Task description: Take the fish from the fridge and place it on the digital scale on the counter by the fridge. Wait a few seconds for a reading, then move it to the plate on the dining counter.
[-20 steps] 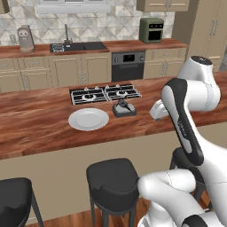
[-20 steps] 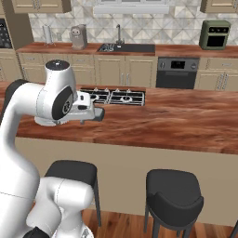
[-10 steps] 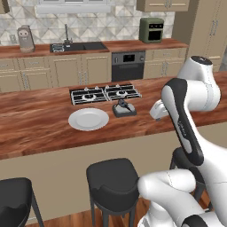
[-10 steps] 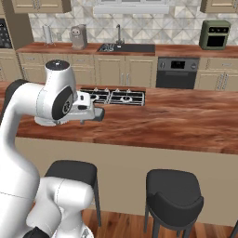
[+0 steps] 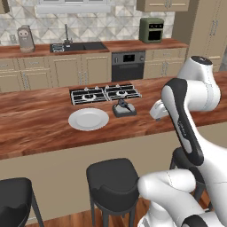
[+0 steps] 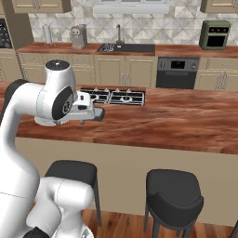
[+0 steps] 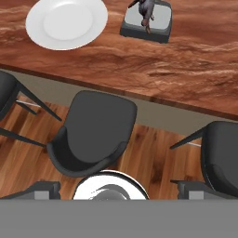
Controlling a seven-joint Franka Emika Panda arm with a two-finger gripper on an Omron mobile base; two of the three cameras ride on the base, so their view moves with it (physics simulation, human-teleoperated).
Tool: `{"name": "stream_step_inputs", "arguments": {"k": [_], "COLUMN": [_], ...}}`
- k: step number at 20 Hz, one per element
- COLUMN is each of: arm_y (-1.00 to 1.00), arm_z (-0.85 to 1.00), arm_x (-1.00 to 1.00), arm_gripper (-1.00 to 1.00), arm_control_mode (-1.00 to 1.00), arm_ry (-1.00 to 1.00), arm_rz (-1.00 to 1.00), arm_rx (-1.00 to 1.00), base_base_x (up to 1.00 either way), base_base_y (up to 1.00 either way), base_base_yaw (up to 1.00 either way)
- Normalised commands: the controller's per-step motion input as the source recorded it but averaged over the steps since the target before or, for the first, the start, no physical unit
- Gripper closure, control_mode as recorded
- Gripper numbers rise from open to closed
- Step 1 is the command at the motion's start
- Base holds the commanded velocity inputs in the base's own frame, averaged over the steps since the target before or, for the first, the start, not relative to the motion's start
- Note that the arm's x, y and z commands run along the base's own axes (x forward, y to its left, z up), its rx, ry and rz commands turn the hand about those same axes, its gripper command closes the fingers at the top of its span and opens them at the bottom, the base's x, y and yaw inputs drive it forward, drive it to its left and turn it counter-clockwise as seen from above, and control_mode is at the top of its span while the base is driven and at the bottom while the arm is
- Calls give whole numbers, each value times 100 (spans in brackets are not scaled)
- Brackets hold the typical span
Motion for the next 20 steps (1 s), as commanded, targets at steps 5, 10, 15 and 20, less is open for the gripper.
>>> {"name": "stream_step_inputs", "arguments": {"k": [5, 10, 15, 20], "arm_y": [7, 34, 21, -17], "arm_z": [0, -3, 0, 0], "arm_x": [21, 96, 100, 100], "arm_gripper": [-100, -100, -100, -100], "arm_control_mode": [-100, -100, -100, -100], "arm_ry": [0, 0, 0, 6], "arm_rz": [0, -3, -8, -3], "arm_rx": [0, 0, 0, 0], "base_base_x": [0, 0, 0, 0], "base_base_y": [0, 0, 0, 0], "base_base_yaw": [0, 0, 0, 0]}}
